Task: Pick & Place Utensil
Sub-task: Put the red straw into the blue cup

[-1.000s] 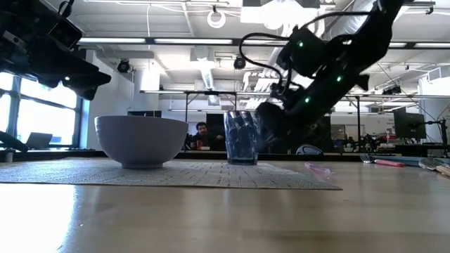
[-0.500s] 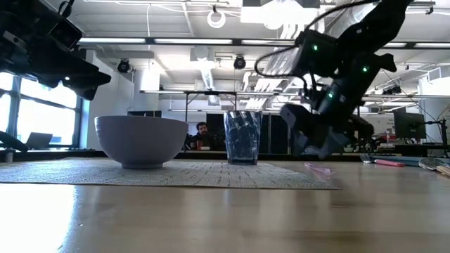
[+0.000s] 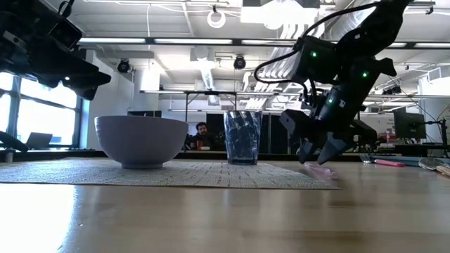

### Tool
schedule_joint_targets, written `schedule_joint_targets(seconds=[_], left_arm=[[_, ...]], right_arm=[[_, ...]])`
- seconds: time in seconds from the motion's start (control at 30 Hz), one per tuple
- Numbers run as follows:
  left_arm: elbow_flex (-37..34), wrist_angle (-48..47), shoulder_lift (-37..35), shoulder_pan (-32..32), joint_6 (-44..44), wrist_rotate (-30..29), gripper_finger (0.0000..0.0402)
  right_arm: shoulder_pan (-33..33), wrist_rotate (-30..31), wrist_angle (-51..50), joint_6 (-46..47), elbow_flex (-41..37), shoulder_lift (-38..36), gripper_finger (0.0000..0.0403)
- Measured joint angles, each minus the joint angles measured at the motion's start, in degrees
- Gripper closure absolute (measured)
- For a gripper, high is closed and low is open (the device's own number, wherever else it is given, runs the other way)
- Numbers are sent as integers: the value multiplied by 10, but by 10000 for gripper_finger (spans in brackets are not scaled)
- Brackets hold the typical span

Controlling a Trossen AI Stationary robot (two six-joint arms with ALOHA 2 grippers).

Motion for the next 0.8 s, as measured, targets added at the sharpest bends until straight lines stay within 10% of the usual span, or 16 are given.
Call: schedule_joint_targets(seconds=[0.8], left_arm=[[0, 0, 0, 0, 0, 0, 262]], right_arm=[[0, -5, -62, 35, 1, 1, 274]])
